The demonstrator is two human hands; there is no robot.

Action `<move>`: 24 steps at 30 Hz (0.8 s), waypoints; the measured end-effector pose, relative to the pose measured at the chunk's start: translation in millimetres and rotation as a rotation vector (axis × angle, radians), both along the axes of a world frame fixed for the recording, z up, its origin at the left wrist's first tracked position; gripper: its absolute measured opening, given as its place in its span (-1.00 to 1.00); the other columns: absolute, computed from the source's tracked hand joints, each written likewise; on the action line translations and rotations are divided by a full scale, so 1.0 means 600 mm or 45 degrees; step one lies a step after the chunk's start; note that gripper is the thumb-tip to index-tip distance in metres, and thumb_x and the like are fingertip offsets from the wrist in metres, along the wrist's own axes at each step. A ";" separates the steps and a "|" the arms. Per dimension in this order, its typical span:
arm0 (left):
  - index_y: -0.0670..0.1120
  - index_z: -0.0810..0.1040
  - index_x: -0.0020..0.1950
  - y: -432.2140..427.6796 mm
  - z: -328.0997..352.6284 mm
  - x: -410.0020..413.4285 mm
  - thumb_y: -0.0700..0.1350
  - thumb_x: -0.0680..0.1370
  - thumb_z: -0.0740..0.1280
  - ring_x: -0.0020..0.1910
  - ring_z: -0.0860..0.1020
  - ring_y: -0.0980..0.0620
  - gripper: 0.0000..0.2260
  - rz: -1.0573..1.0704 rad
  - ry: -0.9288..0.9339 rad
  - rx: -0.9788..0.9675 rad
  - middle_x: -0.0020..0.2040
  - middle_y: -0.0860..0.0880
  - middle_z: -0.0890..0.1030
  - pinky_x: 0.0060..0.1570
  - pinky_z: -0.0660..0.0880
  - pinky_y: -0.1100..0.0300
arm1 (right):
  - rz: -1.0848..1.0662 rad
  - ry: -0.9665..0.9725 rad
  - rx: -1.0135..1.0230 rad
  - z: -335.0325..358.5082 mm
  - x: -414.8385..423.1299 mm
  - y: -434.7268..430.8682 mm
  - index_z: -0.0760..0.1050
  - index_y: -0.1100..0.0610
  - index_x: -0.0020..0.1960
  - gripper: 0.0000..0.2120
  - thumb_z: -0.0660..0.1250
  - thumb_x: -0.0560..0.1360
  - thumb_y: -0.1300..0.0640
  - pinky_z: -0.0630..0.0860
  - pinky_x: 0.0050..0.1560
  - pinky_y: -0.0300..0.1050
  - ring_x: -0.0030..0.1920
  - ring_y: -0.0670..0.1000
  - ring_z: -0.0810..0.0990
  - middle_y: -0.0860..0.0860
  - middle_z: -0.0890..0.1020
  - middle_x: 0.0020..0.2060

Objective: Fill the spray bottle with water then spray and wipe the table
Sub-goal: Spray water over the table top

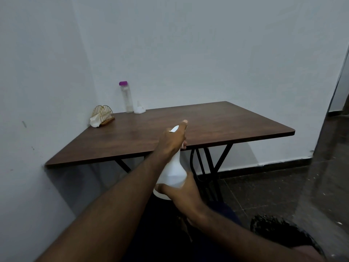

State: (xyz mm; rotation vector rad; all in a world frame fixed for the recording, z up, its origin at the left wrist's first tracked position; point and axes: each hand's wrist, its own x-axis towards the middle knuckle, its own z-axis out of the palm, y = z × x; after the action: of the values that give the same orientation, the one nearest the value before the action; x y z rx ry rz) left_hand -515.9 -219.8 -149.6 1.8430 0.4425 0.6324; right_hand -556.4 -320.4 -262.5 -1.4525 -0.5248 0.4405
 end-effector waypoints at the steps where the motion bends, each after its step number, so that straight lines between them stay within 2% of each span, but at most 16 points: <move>1: -0.04 0.55 -0.14 0.001 0.002 0.000 0.36 0.43 0.17 -0.22 0.63 0.00 -0.53 -0.018 0.003 0.023 -0.32 -0.14 0.60 -0.09 0.57 0.16 | -0.004 -0.007 -0.007 0.000 0.003 0.002 0.34 -0.02 0.28 -0.19 0.64 0.14 -0.05 0.67 -0.05 -0.11 0.06 -0.08 0.64 -0.05 0.60 0.11; 4: -0.10 0.50 -0.39 0.003 0.014 -0.002 0.42 0.35 0.13 -0.12 0.63 0.01 -0.42 -0.042 0.062 0.143 -0.27 -0.12 0.64 0.16 0.51 0.06 | -0.028 -0.031 -0.011 0.002 0.015 0.004 0.37 -0.02 0.27 -0.17 0.65 0.10 -0.08 0.68 -0.06 -0.06 0.04 -0.06 0.66 -0.03 0.62 0.11; 5: -0.06 0.53 -0.37 0.005 0.015 -0.002 0.41 0.36 0.14 -0.09 0.62 0.03 -0.46 -0.050 0.061 0.161 -0.25 -0.07 0.65 0.18 0.50 0.05 | -0.036 -0.047 -0.011 0.005 0.019 0.004 0.36 -0.02 0.28 -0.16 0.65 0.09 -0.08 0.68 -0.07 -0.05 0.03 -0.06 0.67 -0.03 0.63 0.11; 7: 0.01 0.62 -0.10 0.004 0.013 -0.007 0.39 0.35 0.23 -0.08 0.62 0.04 -0.52 -0.089 0.027 0.180 -0.19 0.03 0.65 0.16 0.53 -0.03 | -0.042 -0.075 -0.021 0.011 0.030 0.003 0.37 0.00 0.31 -0.11 0.66 0.08 -0.11 0.68 -0.08 -0.06 0.02 -0.06 0.68 -0.05 0.64 0.09; 9: 0.06 0.56 0.16 0.000 0.005 -0.017 0.37 0.36 0.31 -0.08 0.62 0.01 -0.48 -0.091 0.052 0.241 -0.08 0.01 0.65 0.08 0.56 -0.01 | -0.057 -0.097 -0.019 0.022 0.040 0.002 0.38 0.02 0.34 -0.09 0.66 0.08 -0.12 0.68 -0.09 -0.08 0.01 -0.08 0.69 -0.07 0.65 0.08; 13: -0.01 0.53 0.12 -0.008 -0.003 -0.036 0.19 0.49 0.35 -0.06 0.58 0.04 -0.66 -0.082 0.216 0.512 -0.01 0.02 0.62 -0.11 0.48 0.15 | -0.194 -0.193 0.042 0.059 0.069 -0.002 0.31 -0.01 0.32 -0.14 0.66 0.13 0.02 0.68 -0.07 -0.06 0.01 -0.07 0.67 -0.05 0.62 0.08; 14: -0.01 0.53 0.13 -0.005 -0.005 -0.037 0.19 0.48 0.36 -0.06 0.58 0.06 -0.65 -0.096 0.231 0.497 -0.01 0.03 0.61 -0.14 0.47 0.18 | -0.224 -0.221 0.046 0.070 0.079 -0.002 0.31 0.00 0.32 -0.17 0.65 0.16 0.06 0.67 -0.08 -0.07 -0.01 -0.08 0.67 -0.03 0.63 0.07; 16: -0.03 0.51 0.19 0.000 -0.008 -0.040 0.17 0.49 0.37 -0.07 0.58 0.14 -0.62 -0.146 0.162 0.317 0.02 0.04 0.60 -0.18 0.48 0.25 | -0.267 -0.305 -0.004 0.092 0.101 0.002 0.33 0.01 0.30 -0.26 0.62 0.23 0.06 0.63 -0.16 -0.13 -0.06 -0.09 0.66 -0.04 0.63 0.01; 19: -0.02 0.50 0.28 0.008 -0.006 -0.040 0.06 0.57 0.30 -0.04 0.60 0.12 -0.68 -0.169 -0.042 0.053 0.10 -0.02 0.62 -0.09 0.57 0.19 | -0.323 -0.343 -0.021 0.124 0.138 0.012 0.35 -0.03 0.25 -0.20 0.61 0.12 -0.13 0.67 -0.11 0.02 -0.05 -0.06 0.67 -0.06 0.63 0.00; 21: 0.04 0.52 0.20 0.020 0.000 -0.041 -0.09 0.62 0.15 -0.08 0.60 0.09 -0.78 -0.238 -0.141 -0.154 0.02 -0.01 0.64 -0.11 0.60 0.15 | -0.331 -0.361 0.005 0.143 0.157 0.019 0.37 0.00 0.23 -0.14 0.64 0.04 -0.19 0.68 -0.07 0.06 0.00 -0.05 0.67 -0.06 0.63 0.03; 23: 0.03 0.45 0.30 0.035 0.004 -0.046 -0.27 0.54 0.11 -0.15 0.56 0.11 -0.61 -0.335 -0.174 -0.217 -0.05 0.01 0.59 -0.21 0.54 0.23 | -0.298 -0.367 0.003 0.162 0.171 0.030 0.37 0.02 0.23 -0.11 0.64 0.03 -0.24 0.68 -0.07 0.09 0.02 -0.04 0.67 -0.06 0.62 0.05; 24: 0.01 0.35 0.41 0.047 0.007 -0.046 -0.30 0.46 0.14 -0.15 0.52 0.10 -0.48 -0.353 -0.140 -0.142 -0.02 -0.01 0.56 -0.21 0.50 0.23 | -0.277 -0.381 -0.010 0.173 0.176 0.037 0.38 0.02 0.23 -0.10 0.63 0.02 -0.28 0.68 -0.08 0.10 0.02 -0.04 0.66 -0.06 0.62 0.05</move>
State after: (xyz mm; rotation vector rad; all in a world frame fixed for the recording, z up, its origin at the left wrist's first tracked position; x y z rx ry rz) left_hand -543.5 -191.3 -145.5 1.7145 0.1421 0.5051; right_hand -450.6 -298.3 -158.9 -1.5731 -0.5943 0.0518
